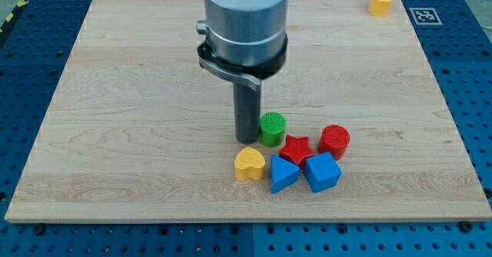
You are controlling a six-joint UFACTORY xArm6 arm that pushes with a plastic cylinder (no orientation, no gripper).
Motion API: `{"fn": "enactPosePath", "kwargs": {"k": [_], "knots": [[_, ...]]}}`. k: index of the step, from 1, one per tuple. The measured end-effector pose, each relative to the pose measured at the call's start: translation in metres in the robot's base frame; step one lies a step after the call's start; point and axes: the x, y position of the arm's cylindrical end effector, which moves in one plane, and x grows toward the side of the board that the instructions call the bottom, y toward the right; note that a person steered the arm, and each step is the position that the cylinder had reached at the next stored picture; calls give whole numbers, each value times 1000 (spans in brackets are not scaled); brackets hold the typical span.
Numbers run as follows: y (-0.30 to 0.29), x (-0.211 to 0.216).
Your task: Push the green star into the green circle
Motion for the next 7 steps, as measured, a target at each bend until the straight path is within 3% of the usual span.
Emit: {"fn": "enactPosePath", "kwargs": {"k": [1,2,3,6,7], "knots": [[-7,-7],[-43,-45],[-69,-101],[-71,-279],[-72,-289]]}}
